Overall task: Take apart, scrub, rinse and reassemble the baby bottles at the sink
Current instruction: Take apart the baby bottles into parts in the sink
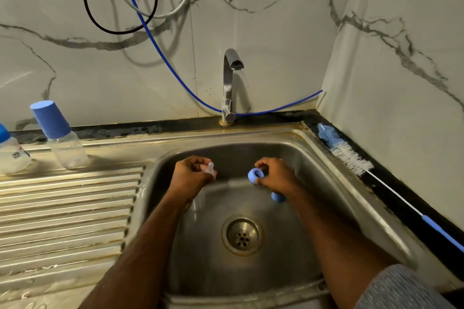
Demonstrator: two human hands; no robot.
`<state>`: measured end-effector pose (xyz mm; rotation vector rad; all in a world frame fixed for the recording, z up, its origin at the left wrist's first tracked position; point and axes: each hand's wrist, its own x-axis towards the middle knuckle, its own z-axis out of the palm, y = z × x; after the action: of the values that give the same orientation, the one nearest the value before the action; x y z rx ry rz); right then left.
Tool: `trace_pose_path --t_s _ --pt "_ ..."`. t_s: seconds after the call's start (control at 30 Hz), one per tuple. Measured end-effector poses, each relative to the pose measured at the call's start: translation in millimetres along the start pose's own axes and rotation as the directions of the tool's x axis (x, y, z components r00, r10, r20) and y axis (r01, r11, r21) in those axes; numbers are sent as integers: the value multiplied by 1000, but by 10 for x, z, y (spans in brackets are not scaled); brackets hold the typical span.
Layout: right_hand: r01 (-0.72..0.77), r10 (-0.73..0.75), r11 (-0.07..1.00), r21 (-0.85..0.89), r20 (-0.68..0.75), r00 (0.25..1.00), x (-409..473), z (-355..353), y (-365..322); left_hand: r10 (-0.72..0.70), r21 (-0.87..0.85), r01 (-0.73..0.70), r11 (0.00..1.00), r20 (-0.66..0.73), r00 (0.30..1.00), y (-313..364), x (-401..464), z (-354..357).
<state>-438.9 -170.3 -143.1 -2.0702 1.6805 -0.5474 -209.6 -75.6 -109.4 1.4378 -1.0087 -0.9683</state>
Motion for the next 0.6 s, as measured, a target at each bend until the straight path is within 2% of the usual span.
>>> trace_pose_path --t_s 0.1,0.2,0.6 --pt "-6 20 976 -219 62 998 -22 99 37 28 79 -30 996 18 999 -27 17 -12" --pt "22 23 942 -335 130 991 11 176 48 46 140 -52 989 44 998 -40 17 16" --pt "103 4 873 -477 218 976 59 365 124 88 220 -99 970 60 994 -43 2 77"
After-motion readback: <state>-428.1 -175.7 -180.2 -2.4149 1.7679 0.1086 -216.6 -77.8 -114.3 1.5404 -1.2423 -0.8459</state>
